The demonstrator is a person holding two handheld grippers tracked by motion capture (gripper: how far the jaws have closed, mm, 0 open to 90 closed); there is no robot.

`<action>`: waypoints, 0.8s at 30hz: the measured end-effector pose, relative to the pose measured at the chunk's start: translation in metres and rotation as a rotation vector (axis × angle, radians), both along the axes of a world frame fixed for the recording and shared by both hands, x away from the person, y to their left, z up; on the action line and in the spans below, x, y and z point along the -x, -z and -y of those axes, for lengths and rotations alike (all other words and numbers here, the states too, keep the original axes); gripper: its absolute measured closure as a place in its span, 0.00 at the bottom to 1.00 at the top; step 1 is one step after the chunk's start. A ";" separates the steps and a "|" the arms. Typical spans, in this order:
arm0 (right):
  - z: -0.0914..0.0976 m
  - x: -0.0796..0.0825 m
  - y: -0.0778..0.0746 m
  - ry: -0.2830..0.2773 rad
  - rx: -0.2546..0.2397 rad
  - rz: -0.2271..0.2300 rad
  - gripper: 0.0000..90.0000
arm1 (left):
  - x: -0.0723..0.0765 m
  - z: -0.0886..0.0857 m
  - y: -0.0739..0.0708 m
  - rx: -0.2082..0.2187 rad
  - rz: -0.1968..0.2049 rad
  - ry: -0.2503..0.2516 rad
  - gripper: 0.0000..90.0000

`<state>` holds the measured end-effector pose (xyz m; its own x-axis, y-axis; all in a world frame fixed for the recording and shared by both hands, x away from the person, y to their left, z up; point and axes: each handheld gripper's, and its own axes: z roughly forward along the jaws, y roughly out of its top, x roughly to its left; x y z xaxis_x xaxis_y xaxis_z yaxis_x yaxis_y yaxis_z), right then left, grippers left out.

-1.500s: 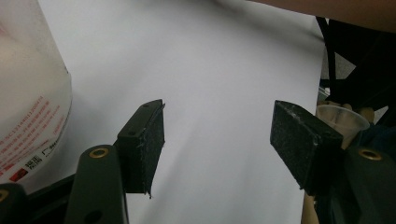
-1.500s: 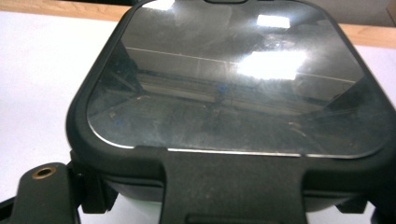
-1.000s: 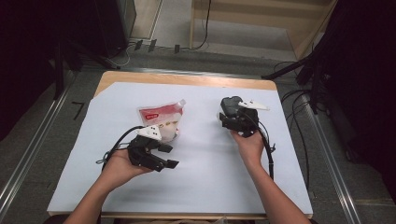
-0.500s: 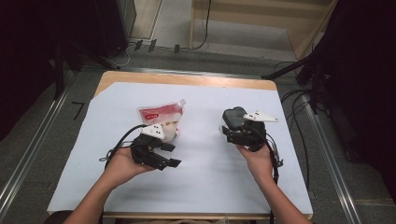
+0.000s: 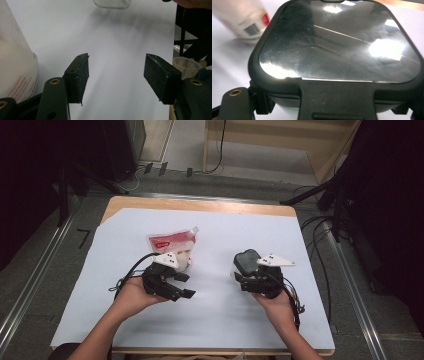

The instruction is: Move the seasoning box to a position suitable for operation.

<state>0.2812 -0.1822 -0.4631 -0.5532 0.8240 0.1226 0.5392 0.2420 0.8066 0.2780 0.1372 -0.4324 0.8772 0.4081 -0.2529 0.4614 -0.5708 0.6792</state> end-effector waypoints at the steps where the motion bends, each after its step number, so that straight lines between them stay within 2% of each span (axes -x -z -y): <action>1: -0.003 0.001 0.001 -0.011 0.003 -0.007 0.18 | -0.001 0.000 0.000 -0.001 0.001 0.000 0.42; 6: -0.015 0.001 0.006 -0.062 -0.004 -0.025 0.18 | -0.002 0.000 0.002 -0.005 -0.006 -0.007 0.42; 7: -0.022 0.002 0.007 -0.087 -0.001 -0.027 0.18 | -0.002 -0.001 0.001 -0.013 -0.003 -0.002 0.42; 10: -0.030 0.002 0.009 -0.113 -0.005 -0.028 0.18 | -0.001 -0.002 0.002 -0.005 -0.008 -0.008 0.42; 11: -0.037 0.003 0.012 -0.146 0.011 -0.021 0.18 | -0.001 -0.003 0.001 -0.009 -0.005 -0.012 0.42; 14: -0.047 0.004 0.016 -0.168 0.026 -0.022 0.18 | 0.000 -0.005 0.001 0.004 -0.004 -0.020 0.42; 18: -0.055 0.002 0.020 -0.188 0.037 -0.016 0.18 | 0.001 -0.005 0.001 -0.002 -0.003 -0.020 0.42; 22: -0.062 0.001 0.027 -0.220 0.064 -0.004 0.18 | 0.002 -0.006 0.002 -0.007 0.000 -0.017 0.42; 23: -0.065 0.002 0.032 -0.235 0.097 -0.001 0.18 | 0.003 -0.006 0.002 -0.006 -0.004 -0.024 0.42; 24: -0.065 0.002 0.032 -0.235 0.097 -0.001 0.18 | 0.003 -0.006 0.002 -0.006 -0.004 -0.024 0.42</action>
<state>0.2792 -0.1174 -0.4949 -0.7305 0.6810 0.0502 0.4602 0.4367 0.7730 0.2750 0.1437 -0.4346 0.8662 0.4304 -0.2539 0.4775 -0.5634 0.6742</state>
